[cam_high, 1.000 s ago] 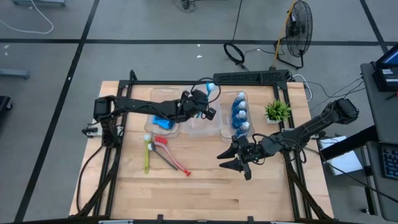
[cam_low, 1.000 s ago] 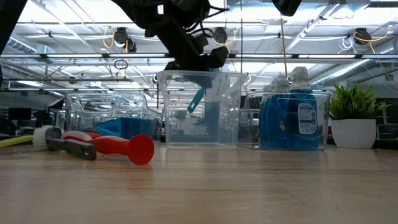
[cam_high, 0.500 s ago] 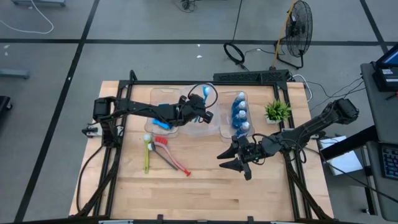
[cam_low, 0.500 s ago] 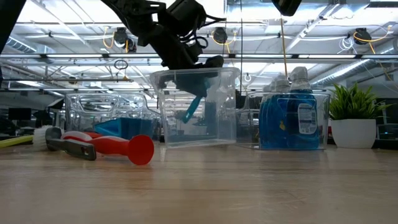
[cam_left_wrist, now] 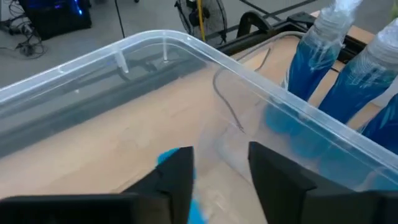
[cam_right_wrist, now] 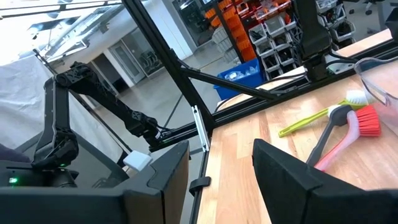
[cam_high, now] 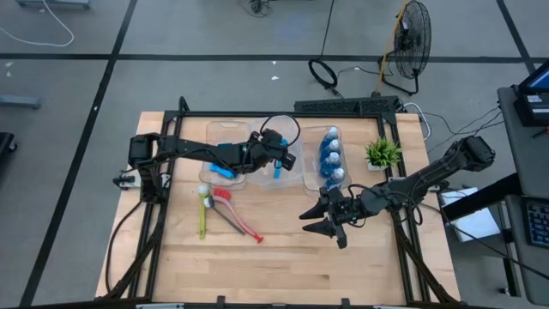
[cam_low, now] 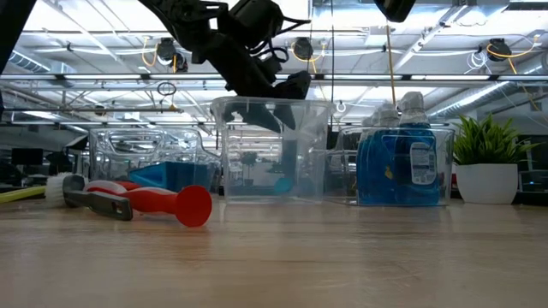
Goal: Pick & Place Kitchen Sink Supplies
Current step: Put the green dish brush into the white bin
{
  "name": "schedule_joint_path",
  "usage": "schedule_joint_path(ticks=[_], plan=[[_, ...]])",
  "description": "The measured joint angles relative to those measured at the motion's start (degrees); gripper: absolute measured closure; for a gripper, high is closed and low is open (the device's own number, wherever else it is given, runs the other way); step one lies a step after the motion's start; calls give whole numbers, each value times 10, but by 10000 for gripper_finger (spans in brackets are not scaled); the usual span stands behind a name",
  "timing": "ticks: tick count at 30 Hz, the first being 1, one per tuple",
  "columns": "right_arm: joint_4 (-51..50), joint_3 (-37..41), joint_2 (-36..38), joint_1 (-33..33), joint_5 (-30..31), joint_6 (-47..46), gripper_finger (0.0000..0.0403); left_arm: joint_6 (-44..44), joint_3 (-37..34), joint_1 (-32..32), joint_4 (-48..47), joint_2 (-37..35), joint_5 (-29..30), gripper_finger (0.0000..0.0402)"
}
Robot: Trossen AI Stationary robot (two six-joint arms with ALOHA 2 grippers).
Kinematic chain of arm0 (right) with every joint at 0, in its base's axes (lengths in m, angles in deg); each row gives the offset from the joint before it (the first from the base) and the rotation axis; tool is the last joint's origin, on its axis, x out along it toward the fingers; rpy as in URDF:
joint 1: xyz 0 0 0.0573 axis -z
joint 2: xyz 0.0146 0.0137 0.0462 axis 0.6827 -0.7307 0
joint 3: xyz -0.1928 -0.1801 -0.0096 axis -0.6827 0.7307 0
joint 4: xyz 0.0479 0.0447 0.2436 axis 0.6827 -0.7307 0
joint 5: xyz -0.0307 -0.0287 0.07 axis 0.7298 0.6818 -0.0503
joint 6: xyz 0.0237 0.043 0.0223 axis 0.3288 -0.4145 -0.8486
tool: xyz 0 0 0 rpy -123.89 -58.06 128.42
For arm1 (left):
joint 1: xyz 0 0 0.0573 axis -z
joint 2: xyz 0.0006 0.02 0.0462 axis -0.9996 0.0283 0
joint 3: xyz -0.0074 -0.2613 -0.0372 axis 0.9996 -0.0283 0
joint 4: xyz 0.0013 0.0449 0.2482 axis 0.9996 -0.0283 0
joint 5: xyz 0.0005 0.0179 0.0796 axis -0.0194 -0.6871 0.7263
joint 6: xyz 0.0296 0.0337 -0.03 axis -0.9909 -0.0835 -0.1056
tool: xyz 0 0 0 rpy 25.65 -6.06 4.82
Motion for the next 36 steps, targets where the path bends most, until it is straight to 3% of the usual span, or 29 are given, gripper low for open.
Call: schedule_joint_path(ticks=[6, 12, 20, 26, 32, 36], plan=[[0, 0, 0, 0, 0, -8, 236, -51, 3, 0, 31, -14, 0, 179], [3, 0, 0, 0, 0, -8, 236, -132, 20, 10, 35, -102, -2, 132], [4, 0, 0, 0, 0, -7, 236, -156, 20, 73, -98, -262, 1, 119], [4, 0, 0, 0, 0, -6, 236, -77, 20, 152, -255, -346, 18, 138], [4, 0, 0, 0, 0, -6, 236, 73, 20, 228, -393, -387, 10, 148], [4, 0, 0, 0, 0, -7, 236, 191, 20, 262, -503, -403, -68, 147]])
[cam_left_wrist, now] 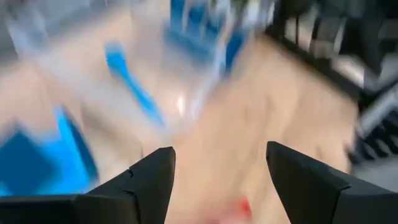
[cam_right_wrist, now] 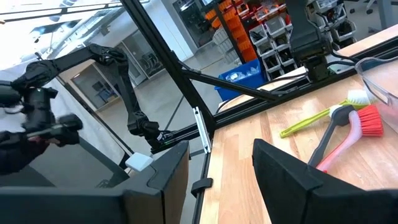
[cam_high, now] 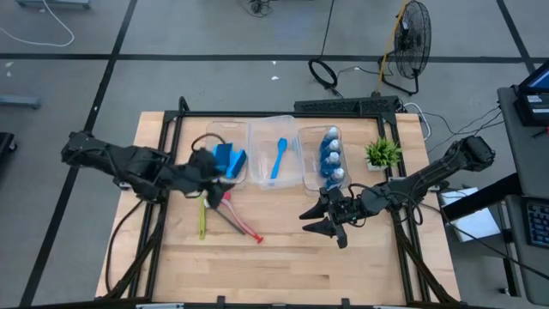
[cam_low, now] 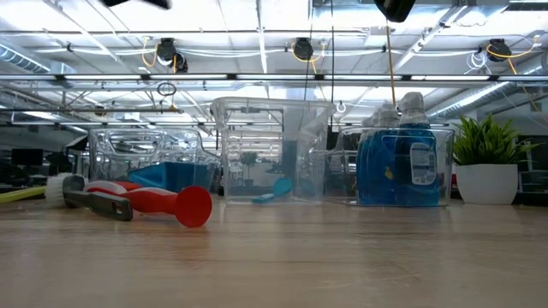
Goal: Pick & Place Kitchen Sink Supplies
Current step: Put the green dish brush into the white bin
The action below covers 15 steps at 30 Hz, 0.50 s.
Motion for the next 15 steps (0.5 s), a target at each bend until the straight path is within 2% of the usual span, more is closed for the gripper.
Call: schedule_joint_path(ticks=[4, 6, 11, 15], plan=[[0, 0, 0, 0, 0, 0, 236, 133, 0, 24, -110, 1, -107, 151], [0, 0, 0, 0, 0, 1, 236, 188, 0, 39, -161, 8, -139, 155], [0, 0, 0, 0, 1, 3, 236, 307, 0, 66, -275, 32, -177, 158], [1, 0, 0, 0, 1, 9, 236, 366, -1, 80, -328, 56, -185, 158]])
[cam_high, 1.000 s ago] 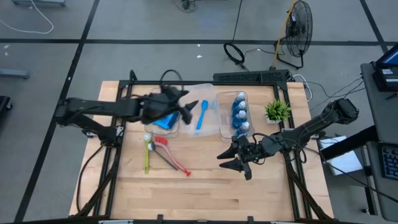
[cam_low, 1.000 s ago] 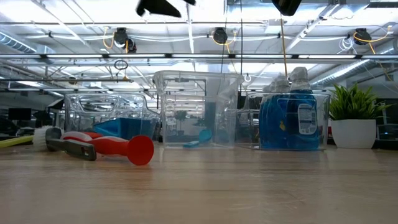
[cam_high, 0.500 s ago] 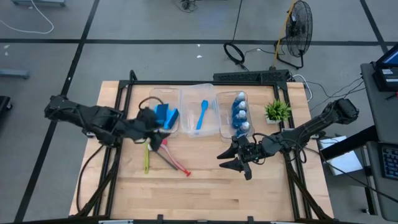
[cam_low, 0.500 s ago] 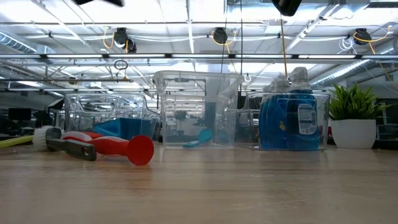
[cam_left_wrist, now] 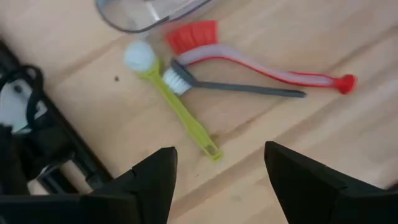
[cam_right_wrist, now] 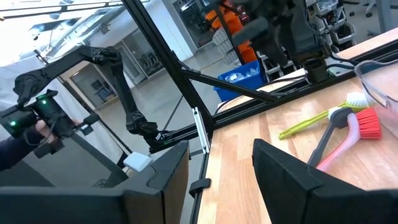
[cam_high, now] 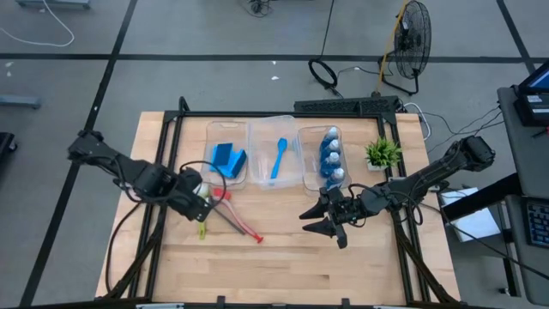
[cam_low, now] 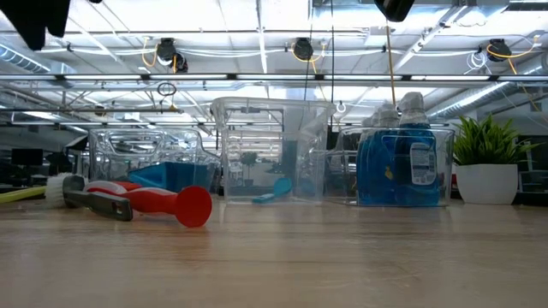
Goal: Pick & Place Kitchen Sink Supplies
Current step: Put the green dish brush into the white bin
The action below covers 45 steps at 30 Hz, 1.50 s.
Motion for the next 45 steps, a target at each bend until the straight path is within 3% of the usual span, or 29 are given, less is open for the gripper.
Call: schedule_joint_path(ticks=[9, 15, 23, 27, 34, 45], plan=[[0, 0, 0, 0, 0, 1, 236, 35, -42, 5, 4, 36, -8, 158], [0, 0, 0, 0, 0, 1, 236, 62, -118, 5, 55, 34, -11, 158], [0, 0, 0, 0, 0, 1, 236, 68, -239, 5, 194, 35, -53, 158], [0, 0, 0, 0, 0, 1, 236, 104, -282, 5, 197, 35, -64, 158], [0, 0, 0, 0, 0, 1, 236, 108, -315, 5, 253, 35, -60, 158], [0, 0, 0, 0, 0, -9, 236, 108, -330, 3, 293, 36, -7, 158]])
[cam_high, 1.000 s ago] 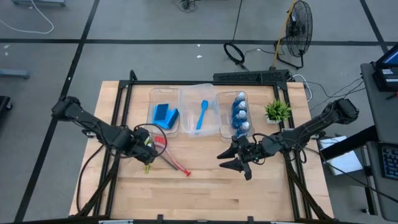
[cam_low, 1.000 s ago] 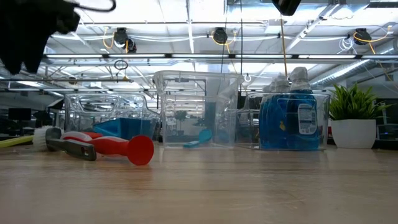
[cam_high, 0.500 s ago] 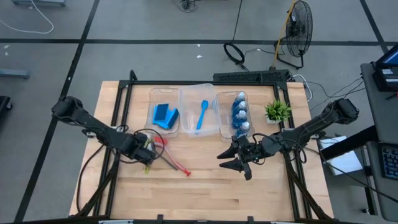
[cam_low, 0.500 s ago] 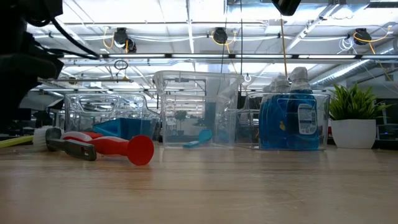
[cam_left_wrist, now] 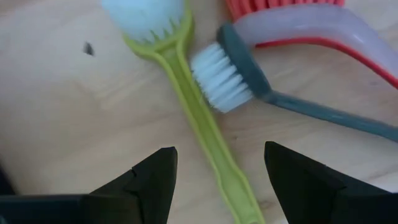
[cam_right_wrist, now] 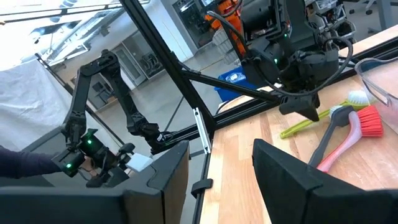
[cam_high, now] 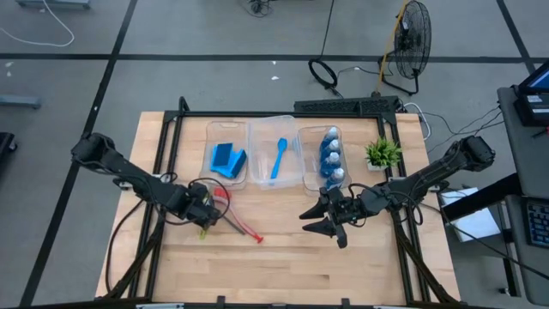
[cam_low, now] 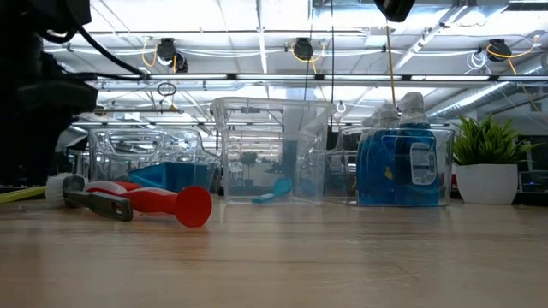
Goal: Pick & Place Kitchen Sink Supplies
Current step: Put the green dish brush into the white bin
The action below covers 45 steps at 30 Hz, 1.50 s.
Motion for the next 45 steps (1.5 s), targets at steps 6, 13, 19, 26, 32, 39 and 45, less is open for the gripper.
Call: schedule_joint_path(ticks=[6, 13, 19, 26, 32, 39, 45], plan=[[0, 0, 0, 0, 0, 0, 236, 15, -56, 0, 76, 0, -17, 158], [1, 0, 0, 0, 0, 0, 236, 31, -90, 0, 119, -2, -17, 163], [5, 0, 0, 0, 0, 0, 236, 41, -91, 0, 116, -2, -16, 238], [5, 0, 0, 0, 0, 0, 236, 57, -91, 0, 108, -2, -29, 346], [5, 0, 0, 0, 0, 0, 236, 99, -91, 12, 86, -3, -46, 346], [5, 0, 0, 0, 0, 0, 236, 191, -94, 43, 51, -40, -81, 346], [4, 0, 0, 0, 0, 0, 236, 262, -61, 81, -38, -75, -103, 346]])
